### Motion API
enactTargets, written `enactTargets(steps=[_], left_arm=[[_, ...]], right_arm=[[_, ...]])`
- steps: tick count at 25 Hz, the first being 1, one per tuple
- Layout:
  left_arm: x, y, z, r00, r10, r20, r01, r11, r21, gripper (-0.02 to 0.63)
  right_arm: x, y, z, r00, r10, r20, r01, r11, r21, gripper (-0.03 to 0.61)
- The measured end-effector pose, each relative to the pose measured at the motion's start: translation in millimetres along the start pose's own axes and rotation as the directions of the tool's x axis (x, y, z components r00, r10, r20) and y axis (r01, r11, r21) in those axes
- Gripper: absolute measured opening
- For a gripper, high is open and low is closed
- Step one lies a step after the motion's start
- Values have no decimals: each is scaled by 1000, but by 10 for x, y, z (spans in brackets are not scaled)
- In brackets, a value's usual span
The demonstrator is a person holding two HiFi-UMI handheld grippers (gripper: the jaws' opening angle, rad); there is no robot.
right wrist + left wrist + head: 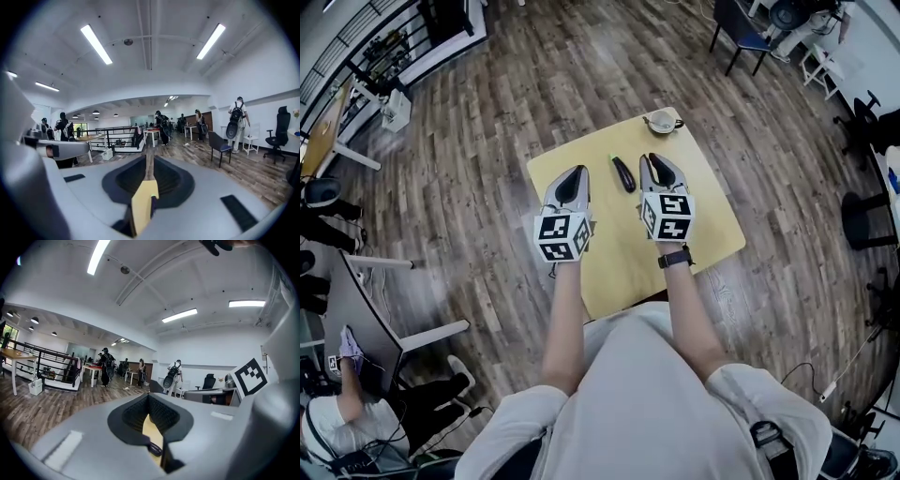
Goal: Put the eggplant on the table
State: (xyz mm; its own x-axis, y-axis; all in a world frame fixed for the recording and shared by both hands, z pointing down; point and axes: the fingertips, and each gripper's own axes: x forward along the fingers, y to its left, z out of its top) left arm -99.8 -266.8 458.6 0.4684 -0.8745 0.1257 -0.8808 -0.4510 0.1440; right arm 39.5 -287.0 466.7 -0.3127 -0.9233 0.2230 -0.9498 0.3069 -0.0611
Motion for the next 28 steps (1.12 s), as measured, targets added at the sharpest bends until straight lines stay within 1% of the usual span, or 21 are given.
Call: enactTargets(steps=[4,7,9,11,14,16,18,23,28], left_arm=[[-56,-45,253,1000,15,20,-15,1000,22,9],[-126,-73,403,999,20,37,-22,999,44,9],[-189,-84,485,999,19,49,-22,998,60,9],[-268,-119,548,998,16,64,-21,997,71,9],[-367,-189,642,996,15,90,-23,996,84,9],[-427,-206,727,994,18,111,-29,995,93,9],[-496,-201,814,991,24,135,-39,994,105,9],[-656,-212,963,983,47,179,-74,987,142,9],[-651,-273,933,984,42,172,-67,987,144,9]], right_arm=[[-148,-12,269,999,11,35,-11,1000,5,47],[-291,-25,430,996,28,85,-32,999,41,21],[-378,8,518,991,46,122,-51,998,41,14],[-491,64,578,985,72,155,-76,997,23,12],[-678,151,676,968,132,214,-141,990,24,12],[-748,219,750,960,160,231,-169,985,19,11],[-797,284,827,960,160,230,-160,987,-19,11],[-925,360,1008,966,108,233,-82,989,-121,11],[-957,358,1037,967,101,235,-71,989,-133,11]])
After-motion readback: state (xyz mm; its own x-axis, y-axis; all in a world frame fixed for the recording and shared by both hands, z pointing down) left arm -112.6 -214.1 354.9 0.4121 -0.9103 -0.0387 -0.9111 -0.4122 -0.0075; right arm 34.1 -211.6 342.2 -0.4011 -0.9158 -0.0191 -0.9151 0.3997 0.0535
